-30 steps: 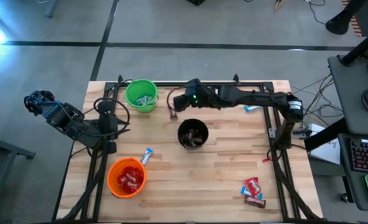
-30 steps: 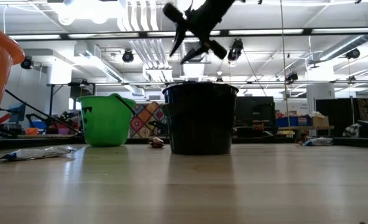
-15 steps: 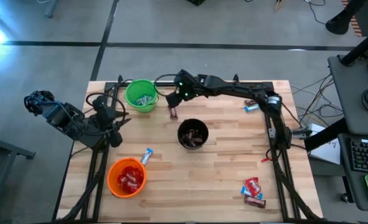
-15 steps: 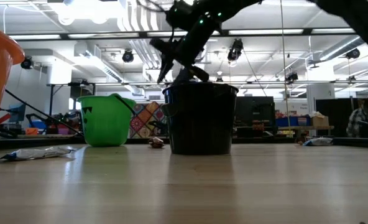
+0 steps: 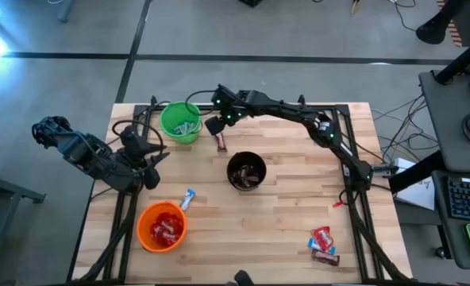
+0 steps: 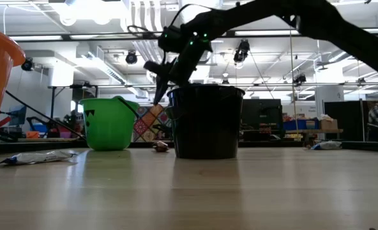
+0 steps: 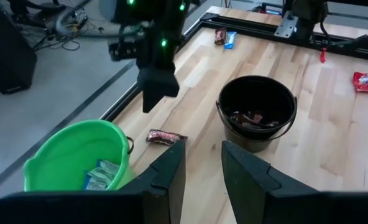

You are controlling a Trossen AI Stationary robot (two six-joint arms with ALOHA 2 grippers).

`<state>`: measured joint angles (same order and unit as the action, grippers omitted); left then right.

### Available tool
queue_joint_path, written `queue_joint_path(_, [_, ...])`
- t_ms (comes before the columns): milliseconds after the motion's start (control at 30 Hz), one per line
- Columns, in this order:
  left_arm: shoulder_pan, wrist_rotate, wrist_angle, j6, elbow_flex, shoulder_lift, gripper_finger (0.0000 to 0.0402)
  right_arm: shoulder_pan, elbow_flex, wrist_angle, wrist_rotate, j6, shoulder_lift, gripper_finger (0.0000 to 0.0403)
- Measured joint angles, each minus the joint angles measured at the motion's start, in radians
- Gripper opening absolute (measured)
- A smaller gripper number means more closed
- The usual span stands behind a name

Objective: Sort candy
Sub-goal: Put the top left brown chocolate into the black bucket

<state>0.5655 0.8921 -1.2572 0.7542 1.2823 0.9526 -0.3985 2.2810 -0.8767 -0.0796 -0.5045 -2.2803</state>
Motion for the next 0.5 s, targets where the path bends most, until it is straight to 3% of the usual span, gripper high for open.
queue_joint_path(500, [0.0,0.0,0.0,0.014,0.0,0.009,0.0087,0.013,0.017,-0.018,-0.002,-0.078,-0.085,0.0199])
